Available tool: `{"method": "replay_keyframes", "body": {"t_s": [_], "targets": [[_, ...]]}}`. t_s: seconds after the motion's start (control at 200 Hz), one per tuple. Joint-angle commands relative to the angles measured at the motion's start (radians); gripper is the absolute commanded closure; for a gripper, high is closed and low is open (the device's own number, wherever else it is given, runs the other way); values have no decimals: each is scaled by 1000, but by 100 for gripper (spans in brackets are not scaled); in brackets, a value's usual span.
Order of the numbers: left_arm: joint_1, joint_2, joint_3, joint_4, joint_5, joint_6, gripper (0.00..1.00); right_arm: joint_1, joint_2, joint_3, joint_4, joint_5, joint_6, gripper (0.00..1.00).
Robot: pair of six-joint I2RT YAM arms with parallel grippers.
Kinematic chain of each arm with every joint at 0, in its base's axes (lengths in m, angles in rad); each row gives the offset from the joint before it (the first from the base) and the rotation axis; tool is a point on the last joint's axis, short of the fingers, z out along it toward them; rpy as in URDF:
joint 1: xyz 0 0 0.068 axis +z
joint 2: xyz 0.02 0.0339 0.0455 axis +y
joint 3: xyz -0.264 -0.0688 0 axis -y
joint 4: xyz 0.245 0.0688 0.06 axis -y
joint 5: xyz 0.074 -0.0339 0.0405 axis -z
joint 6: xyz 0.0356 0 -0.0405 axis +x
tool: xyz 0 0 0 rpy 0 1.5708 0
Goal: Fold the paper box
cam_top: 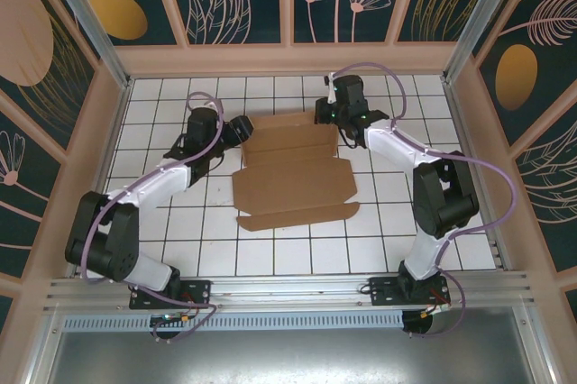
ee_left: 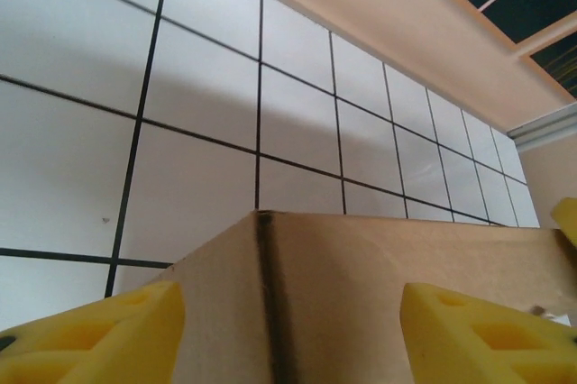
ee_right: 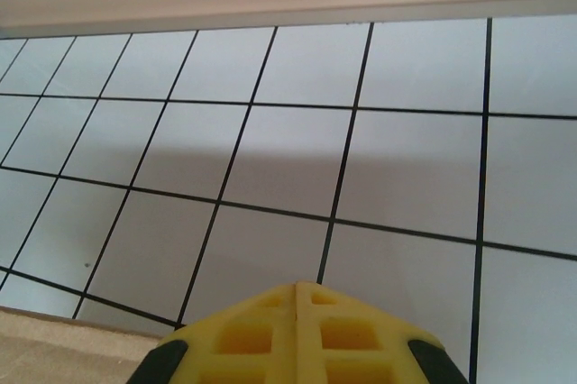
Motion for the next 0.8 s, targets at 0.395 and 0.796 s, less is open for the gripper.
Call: {"method": "replay_keyframes", "body": {"t_s": [0.395, 0.796], "targets": [[-3, -293, 44, -178, 64, 78, 32, 4, -81, 55, -206, -11, 2, 94], [-3, -368, 60, -242, 70, 105, 34, -11, 6, 89, -245, -36, 0, 92]]}}
